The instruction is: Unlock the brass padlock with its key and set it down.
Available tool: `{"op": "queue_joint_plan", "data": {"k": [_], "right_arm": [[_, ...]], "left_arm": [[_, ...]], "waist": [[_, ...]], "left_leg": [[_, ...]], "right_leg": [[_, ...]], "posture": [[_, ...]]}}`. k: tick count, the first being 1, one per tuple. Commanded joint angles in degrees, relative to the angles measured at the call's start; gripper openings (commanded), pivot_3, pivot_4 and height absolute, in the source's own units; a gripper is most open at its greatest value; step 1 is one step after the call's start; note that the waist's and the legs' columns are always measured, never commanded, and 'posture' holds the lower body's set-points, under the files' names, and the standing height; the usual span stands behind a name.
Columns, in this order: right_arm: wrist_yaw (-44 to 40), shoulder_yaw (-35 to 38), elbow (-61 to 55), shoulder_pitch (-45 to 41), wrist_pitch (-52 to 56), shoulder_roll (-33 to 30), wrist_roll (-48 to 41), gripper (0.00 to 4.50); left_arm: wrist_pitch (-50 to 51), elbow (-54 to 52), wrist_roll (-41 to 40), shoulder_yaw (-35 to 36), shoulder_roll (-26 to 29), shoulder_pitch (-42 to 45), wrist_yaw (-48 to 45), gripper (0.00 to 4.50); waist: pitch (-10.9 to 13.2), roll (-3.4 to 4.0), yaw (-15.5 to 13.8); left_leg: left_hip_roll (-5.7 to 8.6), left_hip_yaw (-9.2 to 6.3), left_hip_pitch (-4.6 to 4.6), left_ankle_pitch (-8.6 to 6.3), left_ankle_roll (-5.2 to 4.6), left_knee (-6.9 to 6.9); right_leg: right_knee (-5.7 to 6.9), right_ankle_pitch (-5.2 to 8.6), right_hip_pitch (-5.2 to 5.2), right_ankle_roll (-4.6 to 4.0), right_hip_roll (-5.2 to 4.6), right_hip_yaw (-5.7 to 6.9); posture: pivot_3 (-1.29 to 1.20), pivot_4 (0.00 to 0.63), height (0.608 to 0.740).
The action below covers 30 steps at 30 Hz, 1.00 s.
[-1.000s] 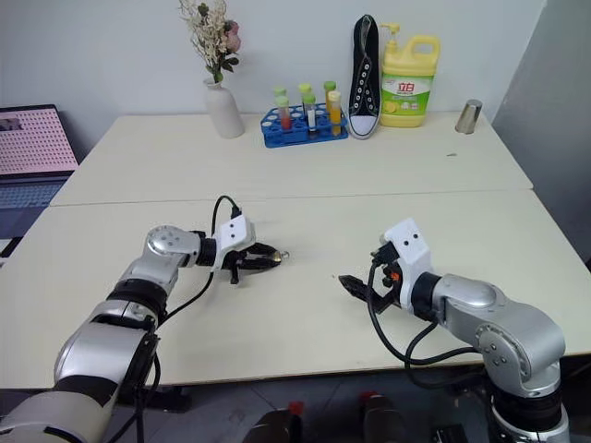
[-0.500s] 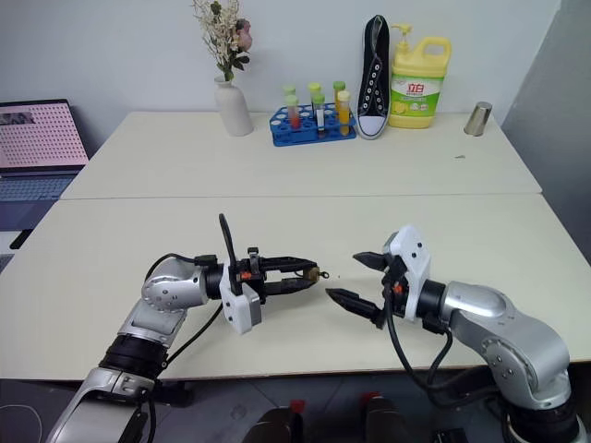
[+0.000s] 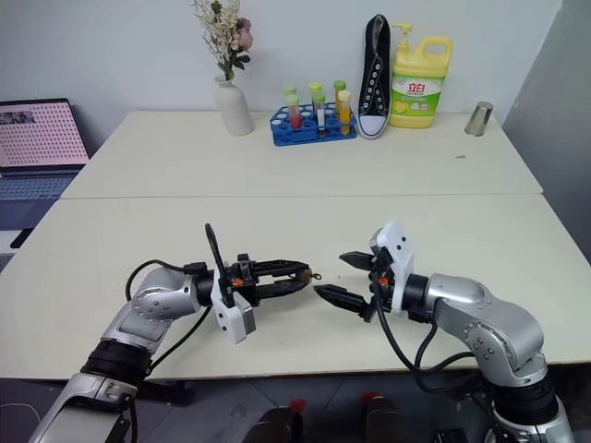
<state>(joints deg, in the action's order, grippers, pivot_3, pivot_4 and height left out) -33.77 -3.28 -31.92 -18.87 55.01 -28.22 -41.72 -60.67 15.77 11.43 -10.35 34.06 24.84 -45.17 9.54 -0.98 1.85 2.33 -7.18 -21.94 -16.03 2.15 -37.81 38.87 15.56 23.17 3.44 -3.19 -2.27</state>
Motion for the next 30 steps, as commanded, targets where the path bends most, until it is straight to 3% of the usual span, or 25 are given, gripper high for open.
{"op": "queue_joint_plan", "data": {"k": [1, 13, 20, 25, 30], "right_arm": [[0.62, -1.10, 0.45, -1.47, 0.13, 0.88, -0.12, 4.50], [0.99, -2.25, 1.46, -2.48, 0.59, 1.23, -0.15, 4.50], [0.86, -3.11, 1.38, -2.69, 0.51, 0.80, 0.01, 2.07], [0.77, -3.50, 1.33, -2.72, 0.11, 0.64, 0.23, 0.10], [0.91, -3.28, 1.53, -2.88, 0.37, 0.96, -0.38, 0.00]], "left_arm": [[-1.09, -1.69, 0.02, -0.89, 1.03, 0.22, 2.06, 0.96], [-0.96, -1.58, 0.59, -2.64, 2.55, 0.60, 4.68, 0.96], [-0.56, -1.08, 0.65, -3.15, 2.67, 1.19, 5.60, 0.96], [-0.47, -1.01, 0.93, -3.42, 2.69, 1.24, 5.86, 0.96], [-0.24, -1.03, 0.97, -3.54, 2.71, 1.28, 6.14, 0.96]], "waist": [[0.00, 0.00, -0.03], [0.00, 0.00, -0.02], [0.00, 0.01, -0.02], [0.00, 0.01, -0.01], [0.00, 0.01, -0.01]], "left_leg": [[0.00, -0.01, 0.00, 0.00, 0.00, 0.00], [0.00, -0.01, -0.01, 0.00, 0.00, 0.00], [0.00, -0.01, -0.01, 0.00, 0.00, 0.00], [0.00, -0.01, -0.01, 0.00, 0.00, 0.00], [0.00, -0.01, -0.01, 0.00, 0.00, 0.00]], "right_leg": [[0.00, 0.00, 0.00, 0.00, 0.00, 0.01], [0.00, 0.00, 0.00, 0.00, 0.00, 0.01], [0.00, 0.00, 0.01, 0.00, 0.00, 0.01], [0.00, 0.00, 0.01, 0.00, 0.00, 0.01], [0.00, 0.00, 0.01, 0.00, 0.00, 0.01]], "posture": [[0.00, 0.150, 0.740], [0.00, 0.150, 0.740], [0.00, 0.150, 0.740], [0.00, 0.150, 0.740], [0.00, 0.150, 0.740]]}}
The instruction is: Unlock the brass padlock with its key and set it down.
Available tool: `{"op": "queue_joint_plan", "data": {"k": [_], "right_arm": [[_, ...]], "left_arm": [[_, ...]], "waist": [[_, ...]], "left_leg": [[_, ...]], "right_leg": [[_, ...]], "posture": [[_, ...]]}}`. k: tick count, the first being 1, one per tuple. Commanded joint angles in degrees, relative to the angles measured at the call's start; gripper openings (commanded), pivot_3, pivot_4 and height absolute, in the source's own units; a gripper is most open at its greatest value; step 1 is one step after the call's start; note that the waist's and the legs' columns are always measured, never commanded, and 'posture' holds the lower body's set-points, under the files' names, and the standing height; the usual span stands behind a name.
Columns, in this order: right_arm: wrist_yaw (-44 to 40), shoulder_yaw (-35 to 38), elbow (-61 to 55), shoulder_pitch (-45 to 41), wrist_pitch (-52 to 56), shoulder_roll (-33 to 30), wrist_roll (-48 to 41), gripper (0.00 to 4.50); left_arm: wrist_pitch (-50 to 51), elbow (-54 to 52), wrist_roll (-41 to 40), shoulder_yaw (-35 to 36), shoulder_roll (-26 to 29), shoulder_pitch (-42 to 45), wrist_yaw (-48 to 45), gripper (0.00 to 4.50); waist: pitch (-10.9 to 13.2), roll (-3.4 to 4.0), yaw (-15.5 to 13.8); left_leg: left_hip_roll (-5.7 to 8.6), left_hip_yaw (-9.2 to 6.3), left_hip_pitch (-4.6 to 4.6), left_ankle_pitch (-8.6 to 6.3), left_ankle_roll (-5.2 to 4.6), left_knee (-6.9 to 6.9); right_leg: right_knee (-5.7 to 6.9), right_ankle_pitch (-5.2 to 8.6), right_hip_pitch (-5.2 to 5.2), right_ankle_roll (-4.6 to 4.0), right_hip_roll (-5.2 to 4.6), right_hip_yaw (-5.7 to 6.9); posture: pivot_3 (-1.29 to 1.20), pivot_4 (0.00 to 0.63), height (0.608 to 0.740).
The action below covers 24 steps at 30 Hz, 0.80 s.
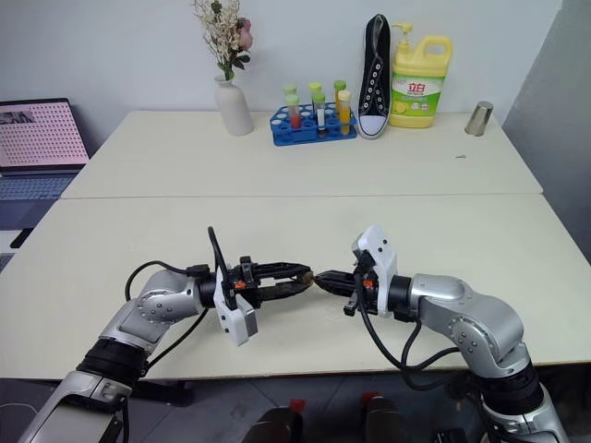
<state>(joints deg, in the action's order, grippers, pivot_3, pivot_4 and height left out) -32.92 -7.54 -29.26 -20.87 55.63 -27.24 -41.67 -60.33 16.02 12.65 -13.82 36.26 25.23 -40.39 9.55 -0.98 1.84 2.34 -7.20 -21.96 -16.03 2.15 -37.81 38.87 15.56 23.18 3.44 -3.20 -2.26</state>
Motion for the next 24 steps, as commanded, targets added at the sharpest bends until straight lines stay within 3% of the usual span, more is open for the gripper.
{"op": "queue_joint_plan", "data": {"k": [1, 10, 18, 24], "right_arm": [[0.07, 1.06, -1.06, -0.94, -0.10, 0.02, -0.62, 0.00], [1.13, 6.42, 1.73, -3.33, 9.91, 1.29, -10.98, 0.00], [13.12, 16.54, 13.36, -9.18, 31.04, 8.49, -26.49, 0.00], [21.11, 21.69, 20.60, -12.62, 36.87, 11.76, -31.24, 0.00]], "left_arm": [[-0.75, -1.18, -0.04, -0.09, 0.56, 0.95, 1.45, 0.96], [-2.26, -0.74, 2.15, -0.91, 0.63, 2.09, 2.69, 0.96], [-4.74, 1.17, 5.32, -1.77, 1.15, 3.25, 3.94, 0.96], [-5.11, 1.77, 7.45, -1.83, 1.58, 3.12, 5.68, 0.96]], "waist": [[0.00, 0.00, 0.00], [0.00, 0.00, -0.01], [0.01, 0.01, 0.03], [0.01, 0.03, 0.03]], "left_leg": [[0.00, 0.00, 0.00, 0.00, 0.00, 0.00], [0.00, 0.00, 0.00, 0.00, 0.00, 0.00], [0.00, 0.01, 0.00, 0.00, 0.00, 0.02], [0.01, 0.01, -0.01, 0.00, 0.00, 0.02]], "right_leg": [[0.00, 0.00, 0.00, 0.00, 0.00, 0.00], [0.00, 0.00, 0.00, 0.00, 0.00, 0.00], [0.03, -0.01, 0.01, -0.01, 0.00, -0.01], [0.06, -0.01, 0.04, -0.01, 0.00, -0.02]], "posture": [[0.00, 0.150, 0.740], [0.00, 0.150, 0.740], [0.00, 0.150, 0.740], [0.00, 0.150, 0.740]]}}
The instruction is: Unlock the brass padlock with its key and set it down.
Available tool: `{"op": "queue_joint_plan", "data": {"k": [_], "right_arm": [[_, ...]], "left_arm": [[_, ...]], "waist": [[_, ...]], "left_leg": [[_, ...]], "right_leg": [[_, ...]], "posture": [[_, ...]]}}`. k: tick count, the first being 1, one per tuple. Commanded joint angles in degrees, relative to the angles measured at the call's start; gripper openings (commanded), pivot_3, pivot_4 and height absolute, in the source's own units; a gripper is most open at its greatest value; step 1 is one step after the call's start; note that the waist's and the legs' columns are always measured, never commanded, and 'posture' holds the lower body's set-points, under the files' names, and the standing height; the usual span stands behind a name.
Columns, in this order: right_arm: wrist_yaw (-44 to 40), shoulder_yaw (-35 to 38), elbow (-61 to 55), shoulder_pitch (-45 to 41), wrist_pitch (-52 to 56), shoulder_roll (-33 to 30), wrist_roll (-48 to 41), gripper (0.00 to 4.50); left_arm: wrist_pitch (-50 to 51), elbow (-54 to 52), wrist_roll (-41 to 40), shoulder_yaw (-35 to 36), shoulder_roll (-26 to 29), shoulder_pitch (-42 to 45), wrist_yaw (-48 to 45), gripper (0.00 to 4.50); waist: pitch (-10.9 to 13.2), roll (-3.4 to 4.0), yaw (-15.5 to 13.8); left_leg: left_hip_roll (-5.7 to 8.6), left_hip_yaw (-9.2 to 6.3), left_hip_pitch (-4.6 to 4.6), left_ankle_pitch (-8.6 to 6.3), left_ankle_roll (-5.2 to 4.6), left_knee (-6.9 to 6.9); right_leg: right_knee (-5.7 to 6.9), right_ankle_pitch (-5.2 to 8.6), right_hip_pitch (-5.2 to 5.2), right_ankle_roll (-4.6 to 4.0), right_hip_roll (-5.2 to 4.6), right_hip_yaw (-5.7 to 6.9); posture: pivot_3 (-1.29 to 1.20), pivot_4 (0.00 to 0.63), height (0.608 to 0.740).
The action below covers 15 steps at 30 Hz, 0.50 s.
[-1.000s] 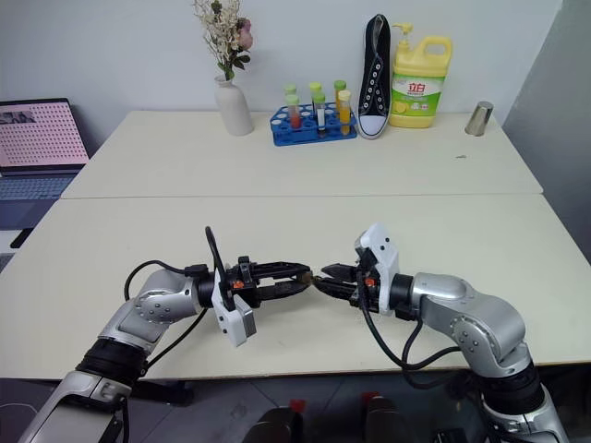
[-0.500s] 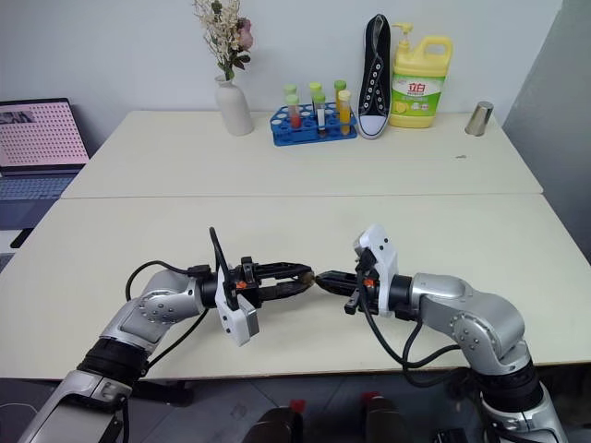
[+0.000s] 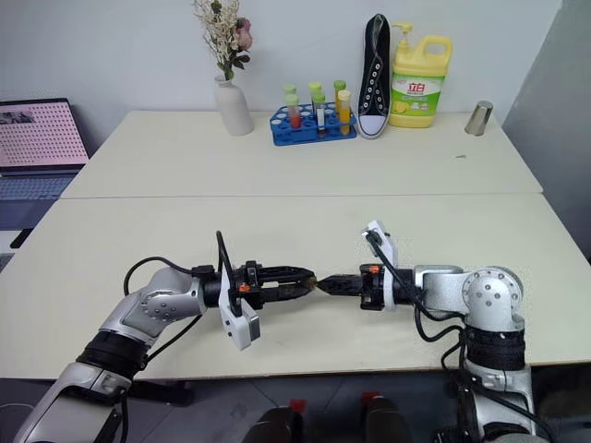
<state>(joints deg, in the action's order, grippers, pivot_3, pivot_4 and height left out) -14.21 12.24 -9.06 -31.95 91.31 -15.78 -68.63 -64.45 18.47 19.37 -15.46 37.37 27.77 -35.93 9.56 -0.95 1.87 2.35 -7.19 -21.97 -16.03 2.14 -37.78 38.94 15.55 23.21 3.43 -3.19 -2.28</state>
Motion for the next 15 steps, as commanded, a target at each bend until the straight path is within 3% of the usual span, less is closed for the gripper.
{"op": "queue_joint_plan", "data": {"k": [1, 11, 15], "right_arm": [[3.56, 1.92, 0.97, -1.65, 1.19, 0.33, -5.53, 0.00], [12.87, 1.81, 4.92, -2.24, 0.68, 0.47, -15.51, 0.00], [18.44, -0.11, 7.78, -2.45, -2.99, -0.55, -24.04, 0.00]], "left_arm": [[-1.10, -0.77, 1.12, -0.19, 0.53, 0.52, 1.59, 0.96], [-1.81, -0.65, 2.72, -0.77, 0.89, 0.52, 3.71, 0.96], [-2.14, -0.45, 2.88, -1.17, 0.83, 0.64, 4.15, 0.96]], "waist": [[0.00, 0.00, 0.01], [0.01, 0.01, 0.12], [0.01, 0.01, 0.14]], "left_leg": [[0.01, 0.01, -0.01, 0.00, 0.00, 0.00], [-0.01, 0.01, -0.01, 0.00, 0.00, 0.00], [-0.01, 0.02, -0.01, 0.00, 0.00, 0.00]], "right_leg": [[0.00, 0.00, 0.00, 0.00, 0.00, 0.00], [0.01, 0.00, 0.01, 0.00, 0.01, 0.00], [0.01, 0.00, 0.01, 0.00, 0.01, -0.01]], "posture": [[0.00, 0.150, 0.740], [0.00, 0.150, 0.740], [0.00, 0.150, 0.740]]}}
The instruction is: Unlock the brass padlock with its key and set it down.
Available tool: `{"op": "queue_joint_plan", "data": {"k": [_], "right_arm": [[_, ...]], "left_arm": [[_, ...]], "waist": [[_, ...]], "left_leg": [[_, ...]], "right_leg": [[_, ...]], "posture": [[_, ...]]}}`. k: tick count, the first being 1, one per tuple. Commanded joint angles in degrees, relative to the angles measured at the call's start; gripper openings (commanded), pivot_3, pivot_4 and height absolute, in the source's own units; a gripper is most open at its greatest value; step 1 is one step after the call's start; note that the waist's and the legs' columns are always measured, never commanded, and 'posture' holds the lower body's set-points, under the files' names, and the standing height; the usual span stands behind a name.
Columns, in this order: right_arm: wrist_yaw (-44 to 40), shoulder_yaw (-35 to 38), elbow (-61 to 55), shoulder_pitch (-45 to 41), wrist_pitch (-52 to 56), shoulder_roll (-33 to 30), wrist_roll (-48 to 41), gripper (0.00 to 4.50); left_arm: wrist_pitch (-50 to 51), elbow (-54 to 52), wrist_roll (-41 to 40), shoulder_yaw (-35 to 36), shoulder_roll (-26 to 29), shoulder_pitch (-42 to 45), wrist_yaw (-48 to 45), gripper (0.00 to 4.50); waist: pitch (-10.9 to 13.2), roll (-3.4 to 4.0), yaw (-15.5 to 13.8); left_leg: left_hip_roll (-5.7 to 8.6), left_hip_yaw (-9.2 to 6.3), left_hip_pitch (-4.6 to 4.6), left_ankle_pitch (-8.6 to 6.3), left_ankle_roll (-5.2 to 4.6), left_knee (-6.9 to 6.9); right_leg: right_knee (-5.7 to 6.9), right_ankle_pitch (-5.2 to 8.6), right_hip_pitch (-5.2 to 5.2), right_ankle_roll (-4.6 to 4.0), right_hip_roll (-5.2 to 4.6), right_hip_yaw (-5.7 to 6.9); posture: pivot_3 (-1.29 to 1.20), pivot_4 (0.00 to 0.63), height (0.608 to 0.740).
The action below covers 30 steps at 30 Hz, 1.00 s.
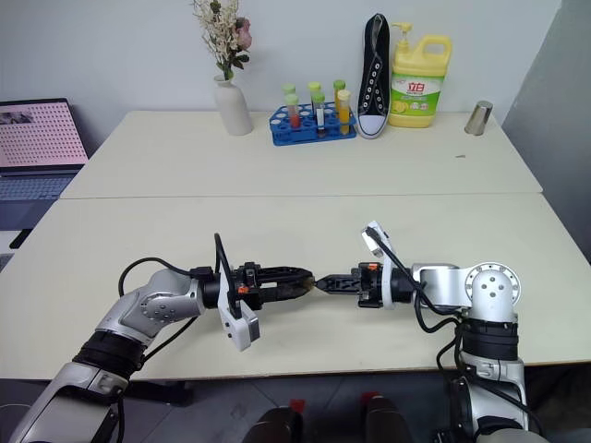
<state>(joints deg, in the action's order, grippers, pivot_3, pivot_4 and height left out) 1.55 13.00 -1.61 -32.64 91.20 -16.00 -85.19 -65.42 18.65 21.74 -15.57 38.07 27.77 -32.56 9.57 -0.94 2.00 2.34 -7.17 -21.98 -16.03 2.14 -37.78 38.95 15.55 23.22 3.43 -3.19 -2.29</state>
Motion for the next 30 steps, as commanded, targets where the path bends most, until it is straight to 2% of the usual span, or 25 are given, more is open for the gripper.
{"op": "queue_joint_plan", "data": {"k": [1, 4, 10, 14, 20, 24, 26, 30], "right_arm": [[3.98, -1.69, 0.67, -1.65, -3.94, -0.94, -9.63, 0.00], [7.45, -4.89, 0.82, -1.17, -7.20, -3.31, -15.36, 0.00], [6.85, -9.24, -3.62, -1.10, -11.23, -6.67, -15.93, 0.00], [1.25, -11.79, -10.25, 0.27, -11.43, -9.98, -7.36, 0.95], [-14.61, -16.14, -18.75, 1.05, -16.92, -18.97, 9.60, 3.15], [-24.29, -19.58, -24.15, 2.34, -26.23, -24.05, 22.45, 4.47], [-26.76, -20.26, -25.02, 3.15, -29.24, -24.60, 26.13, 4.50], [-26.92, -19.14, -24.82, 4.95, -29.84, -21.01, 26.19, 4.50]], "left_arm": [[-1.28, -0.65, 0.72, -1.13, 0.15, 0.68, 0.91, 0.96], [-1.10, -0.61, 0.70, -1.27, 0.19, 0.72, 1.32, 0.96], [-0.64, -0.54, 0.47, -1.42, 0.19, 0.66, 1.96, 0.96], [-0.19, -0.78, -0.07, -1.44, 0.22, 0.36, 2.22, 0.96], [0.58, -1.17, -0.61, -1.37, 0.36, 0.14, 2.83, 0.96], [1.15, -1.57, -1.20, -1.32, 0.27, -0.20, 3.06, 0.96], [1.50, -1.79, -1.63, -1.30, 0.21, -0.33, 3.13, 0.96], [1.35, -1.78, -1.90, -1.31, 0.28, -0.16, 3.16, 0.96]], "waist": [[0.00, 0.00, 0.03], [0.01, 0.01, 0.12], [0.01, 0.02, 0.37], [0.02, 0.03, 0.34], [0.02, 0.03, 0.10], [0.02, 0.03, -0.07], [0.02, 0.03, -0.01], [0.02, 0.02, -0.09]], "left_leg": [[0.00, 0.00, 0.00, 0.00, 0.00, 0.00], [-0.01, 0.01, 0.00, 0.00, 0.00, 0.01], [-0.01, 0.00, -0.02, 0.00, -0.01, 0.00], [-0.01, -0.02, -0.03, 0.00, -0.01, 0.00], [0.00, -0.04, -0.05, 0.00, -0.01, -0.01], [-0.01, -0.03, -0.05, 0.00, -0.01, -0.01], [-0.01, -0.02, -0.05, 0.00, -0.01, 0.00], [-0.03, -0.04, -0.05, 0.00, 0.00, 0.00]], "right_leg": [[0.00, 0.00, 0.00, 0.00, 0.00, 0.00], [0.00, 0.00, 0.00, 0.00, 0.00, 0.00], [0.00, 0.00, 0.00, 0.00, 0.01, 0.00], [-0.01, 0.00, 0.00, 0.01, 0.00, 0.01], [-0.05, 0.01, 0.00, 0.02, 0.00, 0.06], [-0.07, 0.01, 0.00, 0.02, 0.00, 0.06], [-0.08, 0.02, 0.00, 0.03, 0.00, 0.06], [-0.08, 0.01, 0.00, 0.02, 0.00, 0.07]], "posture": [[0.00, 0.150, 0.740], [0.00, 0.150, 0.740], [0.00, 0.150, 0.740], [0.00, 0.150, 0.740], [0.00, 0.150, 0.740], [0.00, 0.150, 0.740], [0.00, 0.150, 0.740], [0.00, 0.150, 0.740]]}}
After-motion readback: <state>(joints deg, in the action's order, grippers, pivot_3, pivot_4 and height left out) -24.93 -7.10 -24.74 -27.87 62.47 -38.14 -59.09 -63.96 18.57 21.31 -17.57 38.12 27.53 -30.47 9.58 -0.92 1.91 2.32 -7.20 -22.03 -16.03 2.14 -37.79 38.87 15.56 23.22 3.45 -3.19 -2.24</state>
